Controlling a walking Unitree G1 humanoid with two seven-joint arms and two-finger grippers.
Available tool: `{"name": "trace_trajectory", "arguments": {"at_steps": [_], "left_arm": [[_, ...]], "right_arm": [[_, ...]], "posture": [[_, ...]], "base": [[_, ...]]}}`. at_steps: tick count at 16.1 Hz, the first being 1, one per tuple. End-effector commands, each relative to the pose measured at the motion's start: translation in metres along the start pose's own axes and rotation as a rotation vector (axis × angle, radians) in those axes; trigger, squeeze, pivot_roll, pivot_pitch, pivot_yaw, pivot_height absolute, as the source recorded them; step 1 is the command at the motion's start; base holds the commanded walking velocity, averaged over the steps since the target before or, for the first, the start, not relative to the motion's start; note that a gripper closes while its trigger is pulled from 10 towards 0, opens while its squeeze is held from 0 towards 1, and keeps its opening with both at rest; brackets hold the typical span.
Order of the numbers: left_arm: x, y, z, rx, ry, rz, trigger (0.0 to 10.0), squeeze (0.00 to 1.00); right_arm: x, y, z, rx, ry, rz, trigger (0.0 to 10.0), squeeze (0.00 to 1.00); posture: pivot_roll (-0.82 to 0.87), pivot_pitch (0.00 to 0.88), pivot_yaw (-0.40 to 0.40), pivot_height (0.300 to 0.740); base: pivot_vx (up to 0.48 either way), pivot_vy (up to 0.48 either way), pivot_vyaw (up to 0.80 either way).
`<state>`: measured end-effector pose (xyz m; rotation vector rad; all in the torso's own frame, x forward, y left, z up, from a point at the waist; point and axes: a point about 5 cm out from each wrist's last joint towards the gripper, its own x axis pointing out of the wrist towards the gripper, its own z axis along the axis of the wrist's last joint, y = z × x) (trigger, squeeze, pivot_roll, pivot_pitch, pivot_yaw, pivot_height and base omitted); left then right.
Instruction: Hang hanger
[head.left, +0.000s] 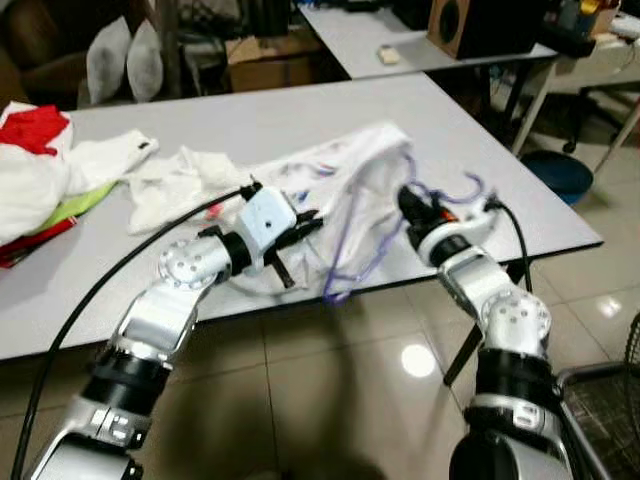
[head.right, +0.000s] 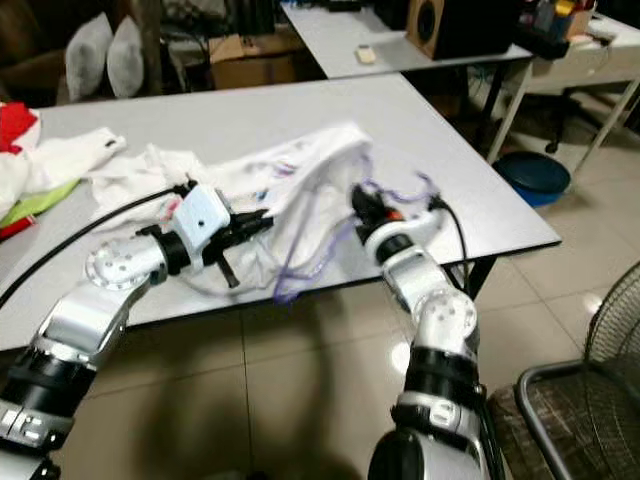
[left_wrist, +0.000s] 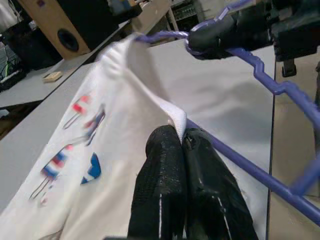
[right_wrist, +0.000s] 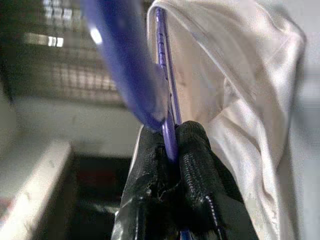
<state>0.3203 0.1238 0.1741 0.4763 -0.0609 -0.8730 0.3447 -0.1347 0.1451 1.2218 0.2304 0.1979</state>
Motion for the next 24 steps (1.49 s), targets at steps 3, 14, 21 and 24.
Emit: {"name": "trace_trajectory", "arguments": {"at_steps": [3, 14, 21, 24], "left_arm": [[0.001, -0.003, -0.006, -0.067, 0.011, -0.026, 0.0, 0.0], [-0.024, -0.001, 0.003, -0.191, -0.047, -0.279, 0.0, 0.0], [0.012, -0.004, 0.038, -0.273, -0.183, -0.278, 0.0, 0.0], [0.023, 0.003, 0.035, -0.174, -0.119, -0.161, 0.0, 0.0]], "right_arm": [[0.025, 0.022, 0.005, 0.168, -0.087, 0.026, 10.0, 0.0], [0.04, 0.024, 0.008, 0.144, -0.137, 0.004, 10.0, 0.0], [0.037, 0.016, -0.014, -0.002, -0.087, -0.07, 10.0, 0.0], [0.027, 0.02, -0.024, -0.018, -0.051, -0.067, 10.0, 0.0]], "posture": [[-0.11, 0.0, 0.067, 0.74], [-0.09, 0.0, 0.073, 0.74], [-0.09, 0.0, 0.087, 0.74], [-0.1, 0.0, 0.115, 0.74]], "base": [[0.0, 0.0, 0.0], [0.0, 0.0, 0.0], [0.0, 0.0, 0.0], [0.0, 0.0, 0.0]]}}
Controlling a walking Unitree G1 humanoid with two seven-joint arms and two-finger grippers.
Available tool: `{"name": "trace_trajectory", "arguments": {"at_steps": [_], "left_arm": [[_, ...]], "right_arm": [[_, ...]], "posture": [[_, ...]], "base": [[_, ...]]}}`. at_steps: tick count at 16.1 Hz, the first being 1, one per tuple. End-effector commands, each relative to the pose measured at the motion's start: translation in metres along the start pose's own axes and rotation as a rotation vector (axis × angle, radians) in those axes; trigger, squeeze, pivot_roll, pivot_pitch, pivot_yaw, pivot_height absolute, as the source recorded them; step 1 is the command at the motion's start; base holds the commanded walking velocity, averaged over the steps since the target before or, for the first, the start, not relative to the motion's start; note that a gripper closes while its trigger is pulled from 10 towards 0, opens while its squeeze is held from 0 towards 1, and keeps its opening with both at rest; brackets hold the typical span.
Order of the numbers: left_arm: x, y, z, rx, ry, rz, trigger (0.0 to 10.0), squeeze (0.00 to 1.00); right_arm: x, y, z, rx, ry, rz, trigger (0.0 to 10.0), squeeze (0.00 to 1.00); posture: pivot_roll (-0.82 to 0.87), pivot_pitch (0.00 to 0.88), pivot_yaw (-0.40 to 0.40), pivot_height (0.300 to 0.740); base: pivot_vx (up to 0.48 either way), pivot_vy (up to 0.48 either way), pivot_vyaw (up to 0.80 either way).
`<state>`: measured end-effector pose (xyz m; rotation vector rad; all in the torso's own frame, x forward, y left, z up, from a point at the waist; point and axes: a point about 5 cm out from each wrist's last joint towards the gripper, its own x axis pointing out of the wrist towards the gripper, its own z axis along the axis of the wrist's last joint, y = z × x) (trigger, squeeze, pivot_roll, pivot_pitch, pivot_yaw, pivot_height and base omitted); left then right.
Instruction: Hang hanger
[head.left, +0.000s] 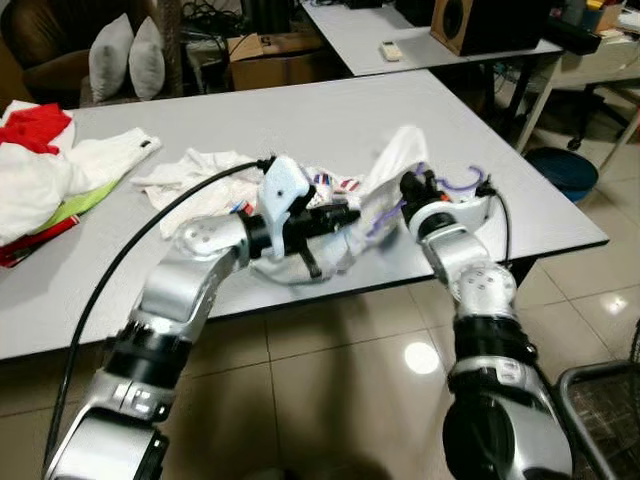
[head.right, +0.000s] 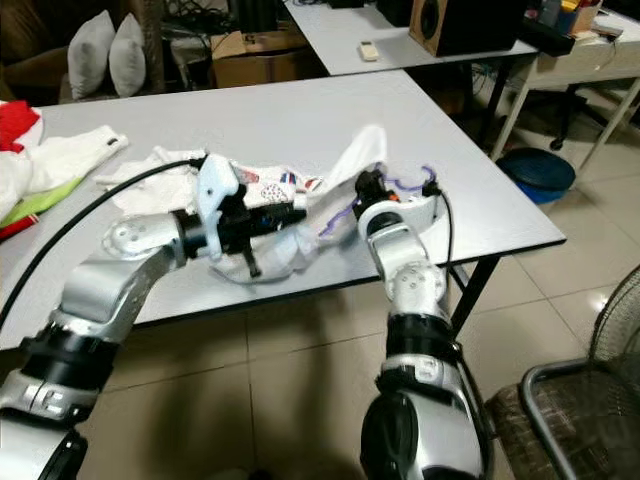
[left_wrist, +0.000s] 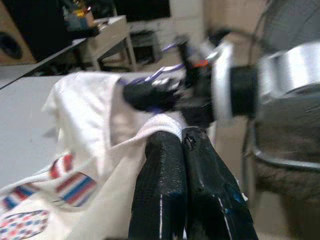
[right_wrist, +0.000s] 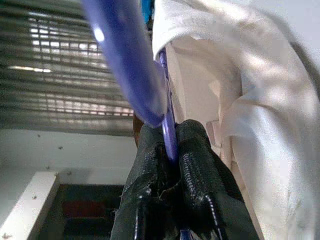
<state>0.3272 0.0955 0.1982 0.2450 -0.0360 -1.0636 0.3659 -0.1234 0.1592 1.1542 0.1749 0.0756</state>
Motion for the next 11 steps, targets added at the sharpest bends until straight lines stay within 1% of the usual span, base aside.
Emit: {"name": "trace_trajectory", "arguments": {"at_steps": [1, 2, 3, 4, 5, 6, 7, 8, 10, 11], "left_arm": [[0.001, 0.001, 0.003, 0.049, 0.013, 0.0, 0.0, 0.0], [0.0, -0.007, -0.007, 0.047, 0.049, -0.015, 0.0, 0.0], [-0.002, -0.012, -0.011, 0.073, 0.087, -0.029, 7.4, 0.0], [-0.002, -0.014, -0.01, 0.042, 0.074, -0.043, 10.0, 0.0], [0.001, -0.015, -0.009, -0.017, 0.037, -0.026, 10.0, 0.0], [0.009, -0.012, -0.009, -0.031, 0.031, 0.026, 10.0, 1.0], [0.014, -0.011, -0.006, -0.041, 0.009, 0.048, 10.0, 1.0], [0.017, -0.009, -0.002, -0.094, -0.032, 0.063, 10.0, 1.0], [0.018, -0.009, -0.004, -0.129, -0.022, 0.061, 10.0, 1.0], [0.015, -0.012, -0.012, -0.144, 0.031, 0.013, 10.0, 1.0]], "right_arm": [[-0.005, 0.001, -0.025, 0.047, 0.056, -0.009, 10.0, 0.0], [-0.019, -0.01, -0.027, 0.071, 0.063, -0.032, 10.0, 0.0], [-0.027, -0.012, -0.03, 0.096, 0.071, -0.043, 10.0, 0.0], [-0.031, -0.01, -0.032, 0.09, 0.081, -0.041, 10.0, 0.0], [-0.04, -0.008, -0.035, 0.078, 0.094, -0.03, 10.0, 0.0], [-0.048, -0.013, -0.043, 0.103, 0.119, -0.052, 10.0, 0.0], [-0.053, -0.016, -0.048, 0.113, 0.136, -0.071, 10.0, 0.0], [-0.056, -0.015, -0.051, 0.11, 0.159, -0.059, 10.0, 0.0], [-0.058, -0.013, -0.051, 0.111, 0.166, -0.055, 10.0, 0.0], [-0.058, -0.013, -0.047, 0.122, 0.157, -0.057, 10.0, 0.0]], "posture": [[-0.1, 0.0, 0.124, 0.74], [-0.09, 0.0, 0.132, 0.74], [-0.12, 0.0, 0.146, 0.74], [-0.13, 0.0, 0.154, 0.74], [-0.13, 0.0, 0.158, 0.74], [-0.13, 0.0, 0.152, 0.74], [-0.13, 0.0, 0.148, 0.74], [-0.14, 0.0, 0.15, 0.74], [-0.15, 0.0, 0.15, 0.74], [-0.15, 0.0, 0.15, 0.74]], "base": [[0.0, 0.0, 0.0], [0.0, 0.0, 0.0], [0.0, 0.0, 0.0], [0.0, 0.0, 0.0], [0.0, 0.0, 0.0], [0.0, 0.0, 0.0], [0.0, 0.0, 0.0], [0.0, 0.0, 0.0], [0.0, 0.0, 0.0], [0.0, 0.0, 0.0]]}}
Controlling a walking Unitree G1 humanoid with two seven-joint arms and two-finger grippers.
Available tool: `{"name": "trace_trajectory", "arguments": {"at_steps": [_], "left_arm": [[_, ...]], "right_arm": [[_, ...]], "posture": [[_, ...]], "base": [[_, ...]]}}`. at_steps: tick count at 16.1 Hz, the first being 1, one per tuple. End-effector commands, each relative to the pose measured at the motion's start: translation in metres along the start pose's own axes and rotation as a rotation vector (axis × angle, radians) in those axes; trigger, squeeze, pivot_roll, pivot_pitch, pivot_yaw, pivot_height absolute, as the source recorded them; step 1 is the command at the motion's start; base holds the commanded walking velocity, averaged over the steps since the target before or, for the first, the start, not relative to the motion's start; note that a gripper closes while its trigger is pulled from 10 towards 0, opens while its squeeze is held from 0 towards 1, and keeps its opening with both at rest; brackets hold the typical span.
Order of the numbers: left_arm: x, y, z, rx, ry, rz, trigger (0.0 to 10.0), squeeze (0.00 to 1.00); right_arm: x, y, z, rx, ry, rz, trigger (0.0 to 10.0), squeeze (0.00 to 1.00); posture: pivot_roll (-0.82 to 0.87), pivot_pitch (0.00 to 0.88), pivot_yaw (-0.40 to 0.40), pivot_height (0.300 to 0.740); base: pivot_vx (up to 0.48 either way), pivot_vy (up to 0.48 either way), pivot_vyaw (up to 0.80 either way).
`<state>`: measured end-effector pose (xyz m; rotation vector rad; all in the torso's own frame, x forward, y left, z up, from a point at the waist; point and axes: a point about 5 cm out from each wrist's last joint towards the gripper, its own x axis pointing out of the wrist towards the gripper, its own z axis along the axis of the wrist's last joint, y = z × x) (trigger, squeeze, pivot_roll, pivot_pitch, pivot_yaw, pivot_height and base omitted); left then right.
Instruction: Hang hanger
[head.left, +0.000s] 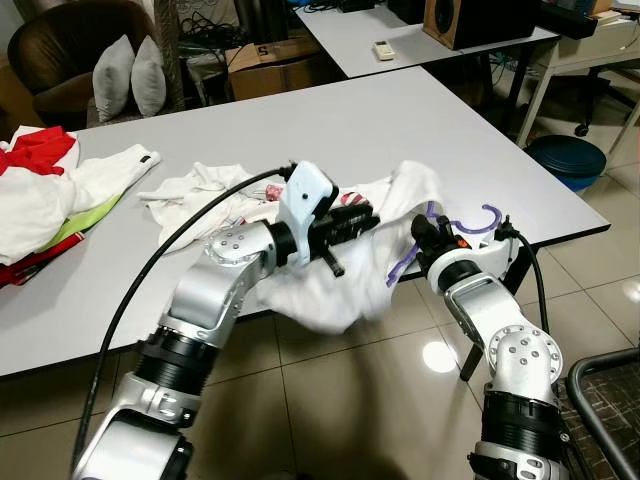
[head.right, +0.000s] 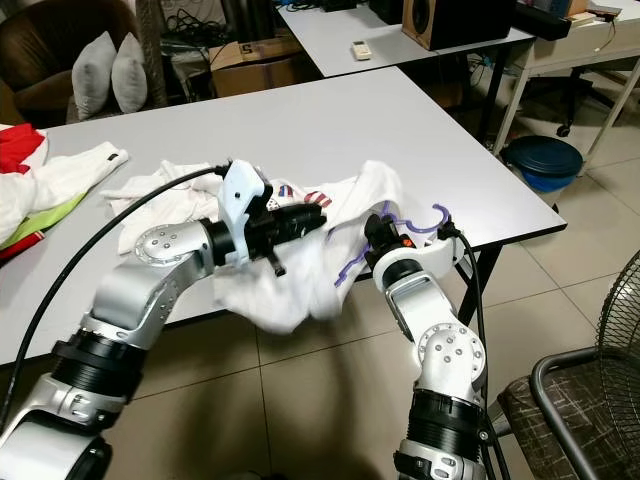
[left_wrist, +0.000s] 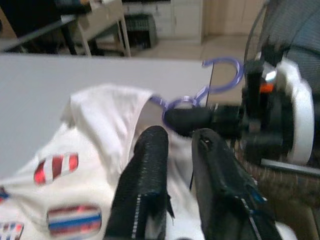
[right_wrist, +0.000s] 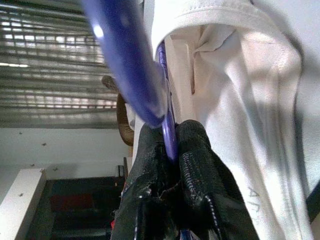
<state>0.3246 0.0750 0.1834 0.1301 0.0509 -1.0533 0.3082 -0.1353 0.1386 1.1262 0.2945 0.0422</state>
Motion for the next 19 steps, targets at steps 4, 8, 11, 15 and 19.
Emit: {"name": "trace_trajectory", "arguments": {"at_steps": [4, 8, 11, 15, 19], "left_arm": [[-0.017, 0.022, -0.026, 0.072, 0.174, 0.077, 10.0, 1.0], [-0.053, 0.06, -0.011, 0.021, 0.033, 0.368, 10.0, 1.0], [-0.086, 0.071, -0.012, 0.006, 0.012, 0.465, 10.0, 1.0], [-0.113, 0.06, -0.025, -0.035, 0.05, 0.513, 10.0, 1.0], [-0.128, 0.043, -0.034, -0.061, 0.067, 0.494, 10.0, 1.0]], "right_arm": [[-0.001, 0.016, -0.033, 0.129, 0.083, 0.055, 10.0, 0.0], [-0.004, 0.023, -0.029, 0.093, 0.106, 0.122, 10.0, 0.0], [-0.005, 0.018, -0.028, 0.047, 0.138, 0.125, 10.0, 0.0], [-0.001, 0.025, -0.029, 0.049, 0.18, 0.214, 10.0, 0.0], [0.003, 0.03, -0.035, 0.024, 0.227, 0.283, 10.0, 0.0]], "posture": [[-0.15, 0.0, 0.143, 0.74], [-0.15, 0.0, 0.141, 0.74], [-0.13, 0.0, 0.126, 0.74], [-0.08, 0.0, 0.092, 0.74], [-0.03, 0.0, 0.052, 0.74]], "base": [[0.0, 0.0, 0.0], [0.0, 0.0, 0.6], [0.0, 0.0, 0.8], [0.0, 0.0, 0.8], [0.0, 0.0, 0.8]]}}
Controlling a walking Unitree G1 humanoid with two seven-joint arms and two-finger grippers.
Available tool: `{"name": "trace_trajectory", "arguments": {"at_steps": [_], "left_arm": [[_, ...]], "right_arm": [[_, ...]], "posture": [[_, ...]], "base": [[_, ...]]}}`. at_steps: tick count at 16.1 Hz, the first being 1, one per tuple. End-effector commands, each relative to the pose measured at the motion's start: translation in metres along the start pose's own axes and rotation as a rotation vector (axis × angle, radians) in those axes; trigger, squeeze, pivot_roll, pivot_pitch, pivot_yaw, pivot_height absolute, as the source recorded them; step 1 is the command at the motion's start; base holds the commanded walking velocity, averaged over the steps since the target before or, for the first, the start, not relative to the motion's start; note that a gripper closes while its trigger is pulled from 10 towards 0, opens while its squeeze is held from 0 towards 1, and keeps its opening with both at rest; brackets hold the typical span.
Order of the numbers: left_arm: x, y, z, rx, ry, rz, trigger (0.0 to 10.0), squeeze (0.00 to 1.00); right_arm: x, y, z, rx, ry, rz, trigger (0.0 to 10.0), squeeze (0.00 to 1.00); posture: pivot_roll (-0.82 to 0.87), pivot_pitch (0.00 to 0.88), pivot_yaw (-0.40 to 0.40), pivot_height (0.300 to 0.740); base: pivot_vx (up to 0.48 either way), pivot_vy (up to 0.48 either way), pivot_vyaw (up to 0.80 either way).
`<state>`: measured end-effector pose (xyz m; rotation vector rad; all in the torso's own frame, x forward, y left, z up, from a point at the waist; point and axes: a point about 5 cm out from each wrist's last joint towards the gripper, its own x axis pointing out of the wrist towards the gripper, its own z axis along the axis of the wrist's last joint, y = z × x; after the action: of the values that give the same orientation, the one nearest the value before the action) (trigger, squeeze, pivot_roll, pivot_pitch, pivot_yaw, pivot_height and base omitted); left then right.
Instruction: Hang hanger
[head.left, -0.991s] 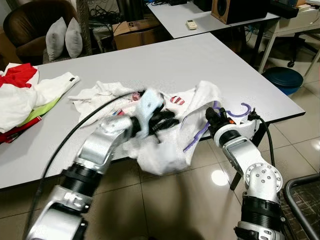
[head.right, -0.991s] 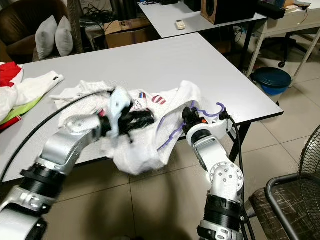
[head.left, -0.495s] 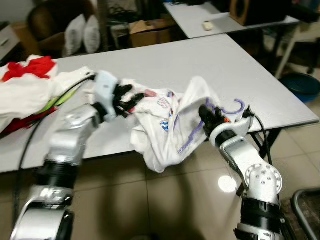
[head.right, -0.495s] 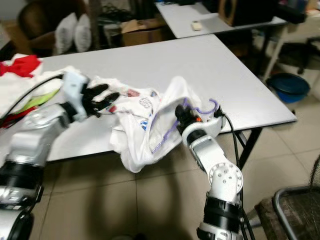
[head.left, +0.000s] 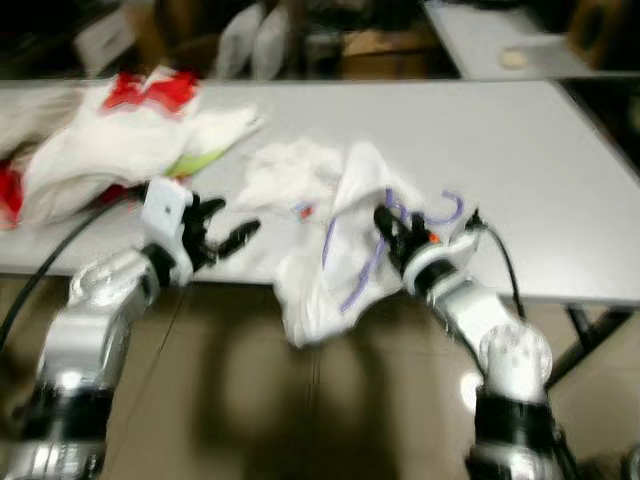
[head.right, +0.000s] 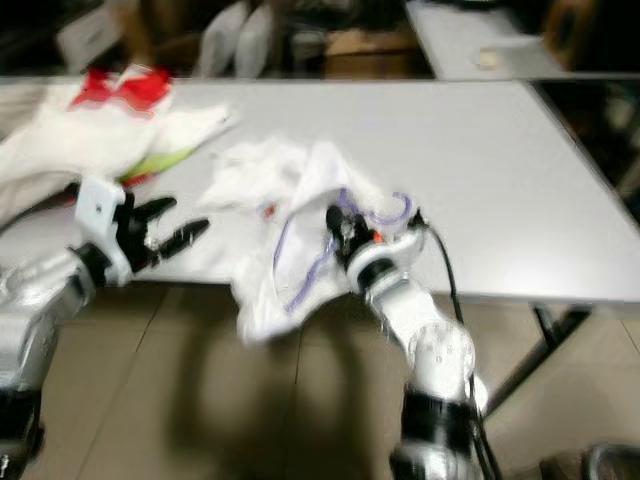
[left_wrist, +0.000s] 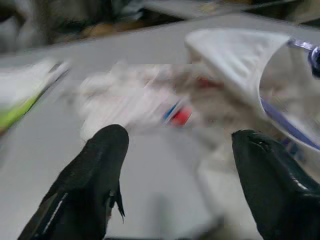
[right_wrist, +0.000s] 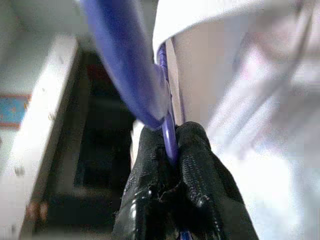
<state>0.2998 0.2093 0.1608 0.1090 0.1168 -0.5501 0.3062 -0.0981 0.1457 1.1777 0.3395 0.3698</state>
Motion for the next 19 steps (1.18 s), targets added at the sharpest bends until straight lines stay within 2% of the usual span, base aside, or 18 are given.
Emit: {"name": "trace_trajectory", "arguments": {"at_steps": [1, 3, 11, 17, 19], "left_arm": [[-0.005, 0.001, 0.002, 0.01, -0.003, 0.013, 10.0, 1.0], [-0.015, -0.002, -0.003, -0.005, 0.0, 0.079, 10.0, 1.0], [-0.042, -0.022, -0.016, -0.033, 0.019, 0.167, 10.0, 1.0], [-0.057, -0.03, -0.021, -0.028, 0.054, 0.209, 10.0, 1.0], [-0.053, -0.033, -0.019, -0.024, 0.054, 0.19, 10.0, 1.0]], "right_arm": [[0.003, 0.008, -0.005, -0.002, 0.031, 0.048, 10.0, 0.0], [0.005, 0.009, -0.008, -0.016, 0.064, 0.075, 10.0, 0.0], [0.016, 0.01, -0.023, -0.07, 0.201, 0.106, 10.0, 0.0], [0.023, 0.012, -0.033, -0.072, 0.26, 0.129, 10.0, 0.0], [0.024, 0.012, -0.027, -0.064, 0.218, 0.126, 10.0, 0.0]], "posture": [[-0.03, 0.0, 0.045, 0.74], [-0.01, 0.0, 0.015, 0.74], [0.08, 0.0, -0.118, 0.74], [0.12, 0.0, -0.16, 0.74], [0.1, 0.0, -0.136, 0.74]], "base": [[0.0, 0.0, 0.79], [0.0, 0.0, 0.79], [0.0, 0.0, 0.79], [0.0, 0.0, 0.79], [0.0, 0.0, 0.79]]}}
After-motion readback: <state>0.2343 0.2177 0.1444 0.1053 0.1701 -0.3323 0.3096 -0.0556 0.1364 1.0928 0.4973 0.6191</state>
